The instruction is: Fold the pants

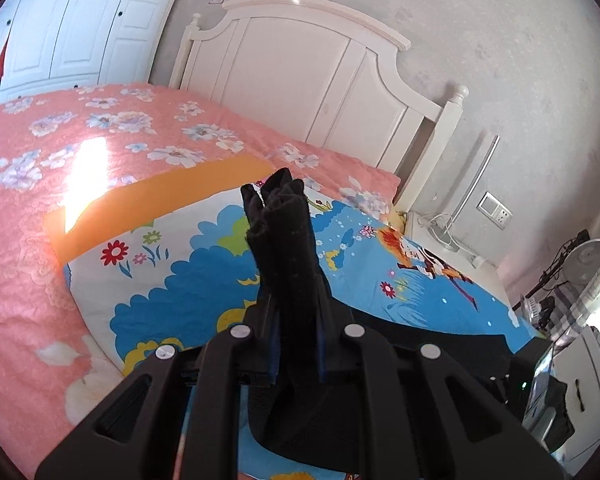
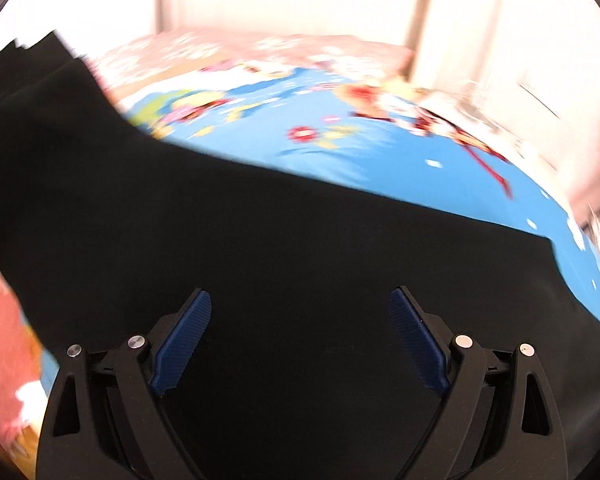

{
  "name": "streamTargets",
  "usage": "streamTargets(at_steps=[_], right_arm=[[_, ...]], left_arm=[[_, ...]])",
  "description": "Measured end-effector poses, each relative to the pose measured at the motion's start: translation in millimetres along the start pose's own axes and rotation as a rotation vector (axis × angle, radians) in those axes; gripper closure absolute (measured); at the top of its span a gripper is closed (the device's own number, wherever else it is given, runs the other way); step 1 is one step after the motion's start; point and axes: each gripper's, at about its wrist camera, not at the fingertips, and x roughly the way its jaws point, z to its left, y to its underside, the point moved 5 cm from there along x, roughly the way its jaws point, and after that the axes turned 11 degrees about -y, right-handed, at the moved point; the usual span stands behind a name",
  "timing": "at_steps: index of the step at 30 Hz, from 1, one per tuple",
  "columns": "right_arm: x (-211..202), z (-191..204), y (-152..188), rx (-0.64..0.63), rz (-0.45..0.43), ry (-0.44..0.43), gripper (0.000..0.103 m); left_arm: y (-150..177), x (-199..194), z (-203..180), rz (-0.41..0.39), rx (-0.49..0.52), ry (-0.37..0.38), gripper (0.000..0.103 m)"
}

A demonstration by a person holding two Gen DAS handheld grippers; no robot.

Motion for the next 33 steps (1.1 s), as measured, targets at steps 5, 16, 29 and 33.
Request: streamTargets(at_steps=[5, 16, 29, 33], right_arm=[[14.2, -25.9, 2.8, 0.029, 0.085, -0.040, 0.011], [-24.6, -94.2, -1.4, 0.606, 0.071, -0.834, 0.009], [-21.5, -91.3, 1.6, 0.657, 0.129, -0.900, 0.009], [-24.0, -84.1, 4.7, 0.643, 0.145, -0.911, 0.009]], left_arm=[[10.2, -12.8, -46.3, -0.034, 0.153, -0.019, 0.090], [110.4, -25.0, -192.7, -0.187, 0.700, -0.146, 0.090], [225.0, 8.6, -232.1, -0.299, 1.185, -0.301, 0.039], [223.1, 18.8, -235.2, -0.242, 1.200, -0.262, 0.059]])
